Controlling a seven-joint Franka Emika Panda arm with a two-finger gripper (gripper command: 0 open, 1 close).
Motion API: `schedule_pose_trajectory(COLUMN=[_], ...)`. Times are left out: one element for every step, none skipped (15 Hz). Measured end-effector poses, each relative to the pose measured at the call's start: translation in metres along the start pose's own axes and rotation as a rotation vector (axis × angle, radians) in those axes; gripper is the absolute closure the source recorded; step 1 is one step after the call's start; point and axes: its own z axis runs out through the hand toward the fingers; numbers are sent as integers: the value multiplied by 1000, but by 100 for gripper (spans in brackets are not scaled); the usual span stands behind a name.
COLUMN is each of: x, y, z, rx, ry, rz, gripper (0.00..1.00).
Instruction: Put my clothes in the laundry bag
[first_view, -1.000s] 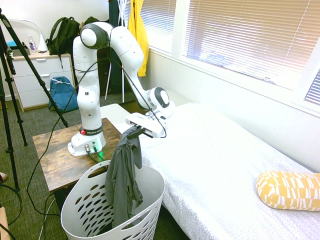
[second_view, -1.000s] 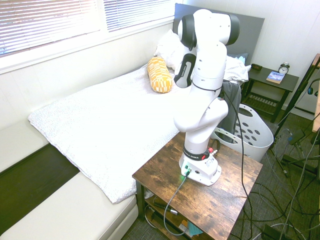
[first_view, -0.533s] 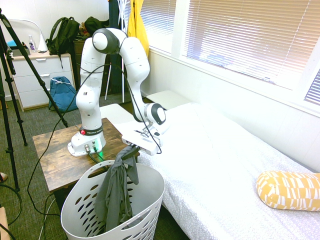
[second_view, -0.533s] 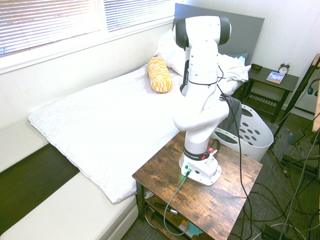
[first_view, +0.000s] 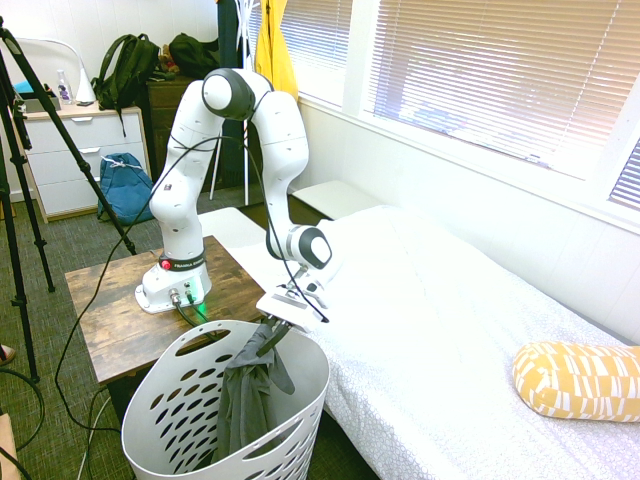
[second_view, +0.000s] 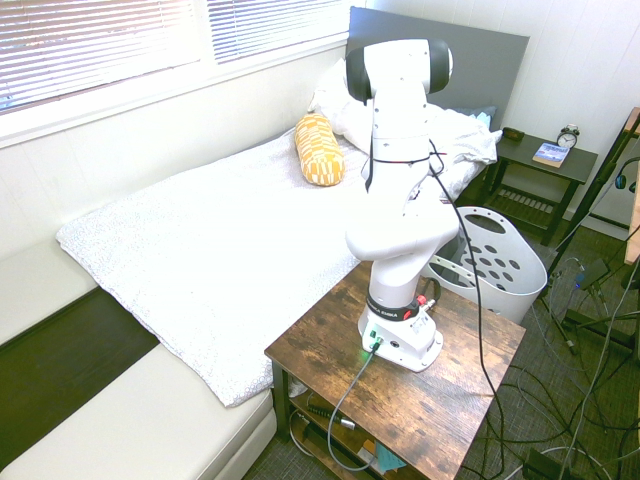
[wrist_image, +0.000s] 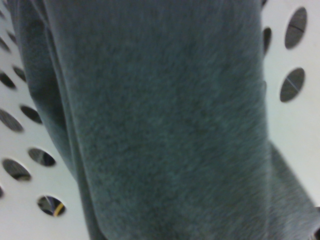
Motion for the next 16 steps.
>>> schedule_pose_trajectory(x=[6, 12, 18, 24, 29, 33, 34, 36, 37, 37, 36, 36, 37, 39, 43, 47], y=[1, 5, 8, 13, 20, 26, 34, 48, 64, 78, 90, 96, 99, 101, 104, 106], z=[-7, -14, -20, -25, -29, -35, -44, -57, -68, -74, -71, -65, -61, -66, -80, -105], rx=[38, 64, 83, 96, 108, 139, 185, 242, 306, 353, 371, 377, 397, 435, 470, 501], ry=[-15, -22, -25, -24, -28, -56, -106, -152, -183, -201, -209, -217, -229, -230, -207, -164], rz=[38, 68, 87, 99, 112, 126, 112, 90, 80, 67, 53, 49, 57, 61, 56, 56], gripper=[0, 0, 0, 0, 0, 0, 0, 0, 0, 0, 0, 0, 0, 0, 0, 0])
